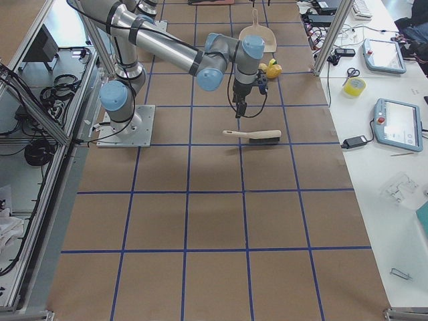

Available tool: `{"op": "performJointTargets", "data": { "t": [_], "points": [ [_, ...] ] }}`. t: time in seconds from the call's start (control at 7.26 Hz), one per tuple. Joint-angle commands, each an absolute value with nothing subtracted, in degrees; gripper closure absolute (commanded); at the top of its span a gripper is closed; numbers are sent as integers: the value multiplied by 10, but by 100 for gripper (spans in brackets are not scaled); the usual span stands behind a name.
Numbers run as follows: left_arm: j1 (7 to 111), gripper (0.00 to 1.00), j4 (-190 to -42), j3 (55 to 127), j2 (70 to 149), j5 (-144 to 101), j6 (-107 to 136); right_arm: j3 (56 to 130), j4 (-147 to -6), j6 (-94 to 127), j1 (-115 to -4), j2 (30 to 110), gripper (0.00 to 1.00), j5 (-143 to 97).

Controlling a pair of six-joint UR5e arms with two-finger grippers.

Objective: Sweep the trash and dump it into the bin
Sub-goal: 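Grasp the dustpan handle with the left gripper while the right gripper grasps the brush handle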

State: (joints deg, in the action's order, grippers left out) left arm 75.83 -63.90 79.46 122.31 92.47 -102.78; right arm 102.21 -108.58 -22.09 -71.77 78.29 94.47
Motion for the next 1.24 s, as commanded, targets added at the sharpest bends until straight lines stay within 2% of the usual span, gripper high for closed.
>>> {"op": "performJointTargets", "data": {
  "t": [0.0, 0.41, 0.69, 0.83, 0.96, 1.1],
  "points": [
    [748, 3, -693, 796, 1234, 897, -1014, 1025, -1108, -242, -703, 747, 7, 947],
    [745, 3, -697, 800, 1246, 896, -1021, 1034, -1104, -254, -667, 733, 8, 946],
    [746, 21, -696, 796, 1247, 896, -1016, 1036, -1106, -251, -667, 719, 11, 947],
    [746, 21, -696, 796, 1247, 895, -1017, 1036, -1107, -247, -667, 714, 13, 947],
    [747, 33, -696, 799, 1247, 895, -1020, 1036, -1106, -240, -668, 714, 14, 947],
    [747, 42, -693, 798, 1247, 896, -1021, 1036, -1106, -240, -668, 711, 19, 947]
  ]
}}
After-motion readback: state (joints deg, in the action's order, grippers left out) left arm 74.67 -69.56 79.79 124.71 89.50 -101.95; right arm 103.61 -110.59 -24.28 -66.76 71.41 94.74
